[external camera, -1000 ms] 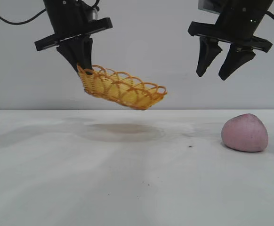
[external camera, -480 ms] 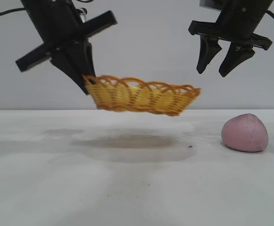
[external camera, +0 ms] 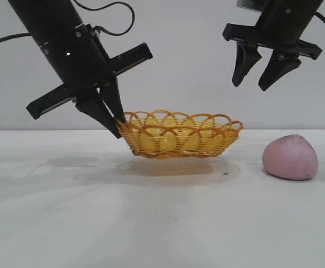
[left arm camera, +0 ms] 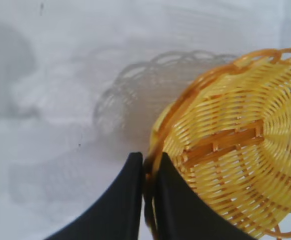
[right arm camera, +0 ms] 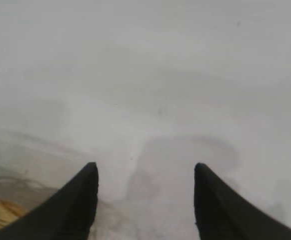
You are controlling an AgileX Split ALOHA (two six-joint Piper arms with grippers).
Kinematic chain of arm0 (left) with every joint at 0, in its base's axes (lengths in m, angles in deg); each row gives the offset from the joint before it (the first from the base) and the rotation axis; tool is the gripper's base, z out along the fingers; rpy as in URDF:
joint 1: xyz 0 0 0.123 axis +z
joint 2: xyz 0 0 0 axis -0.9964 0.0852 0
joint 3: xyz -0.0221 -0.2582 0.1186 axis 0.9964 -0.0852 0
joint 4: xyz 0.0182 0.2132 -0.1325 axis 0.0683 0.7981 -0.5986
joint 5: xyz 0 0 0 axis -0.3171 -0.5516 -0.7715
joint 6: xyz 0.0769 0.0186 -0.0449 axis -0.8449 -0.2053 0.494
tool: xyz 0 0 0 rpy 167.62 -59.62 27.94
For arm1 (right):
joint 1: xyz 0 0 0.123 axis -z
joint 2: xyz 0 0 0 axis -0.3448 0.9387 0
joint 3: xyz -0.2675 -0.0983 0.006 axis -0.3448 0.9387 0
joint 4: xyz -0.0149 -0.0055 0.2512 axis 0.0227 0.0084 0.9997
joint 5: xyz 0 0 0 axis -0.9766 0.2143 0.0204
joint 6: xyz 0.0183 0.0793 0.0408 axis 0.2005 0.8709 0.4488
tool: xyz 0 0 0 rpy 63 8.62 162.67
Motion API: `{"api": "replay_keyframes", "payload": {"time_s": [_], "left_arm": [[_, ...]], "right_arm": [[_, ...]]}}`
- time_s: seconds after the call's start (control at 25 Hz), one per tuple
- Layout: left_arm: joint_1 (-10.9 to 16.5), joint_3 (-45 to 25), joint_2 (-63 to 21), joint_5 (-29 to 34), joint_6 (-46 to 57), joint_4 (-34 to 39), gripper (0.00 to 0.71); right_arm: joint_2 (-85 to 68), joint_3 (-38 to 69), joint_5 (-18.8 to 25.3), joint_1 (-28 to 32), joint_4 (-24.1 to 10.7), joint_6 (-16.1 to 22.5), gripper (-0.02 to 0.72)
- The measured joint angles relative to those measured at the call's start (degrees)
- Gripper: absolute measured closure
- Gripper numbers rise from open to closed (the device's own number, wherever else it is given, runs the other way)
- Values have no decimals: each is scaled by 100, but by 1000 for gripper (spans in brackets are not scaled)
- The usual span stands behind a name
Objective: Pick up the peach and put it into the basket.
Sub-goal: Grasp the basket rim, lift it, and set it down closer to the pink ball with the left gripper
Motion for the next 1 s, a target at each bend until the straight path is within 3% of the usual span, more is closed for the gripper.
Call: {"api": "replay_keyframes", "payload": {"time_s": [0.28, 0.32, 0.36, 0.72, 0.84, 0.92, 1.0], "left_arm": [[0, 0, 226, -13, -130, 134, 710], [0, 0, 226, -13, -177, 169, 662], [0, 0, 226, -13, -200, 227, 662], [0, 0, 226, 321, -258, 655, 273], [0, 97, 48, 671, -303, 1166, 273], [0, 334, -122, 1141, -323, 1727, 232], [0, 677, -212, 1740, -338, 2284, 247]], "right_arm": [[0, 0, 0, 14, 9, 0, 342], [0, 0, 0, 14, 9, 0, 342], [0, 0, 0, 14, 9, 0, 342], [0, 0, 0, 14, 9, 0, 342], [0, 0, 0, 14, 9, 0, 342], [0, 0, 0, 14, 9, 0, 342], [0, 0, 0, 14, 12, 0, 342]]}}
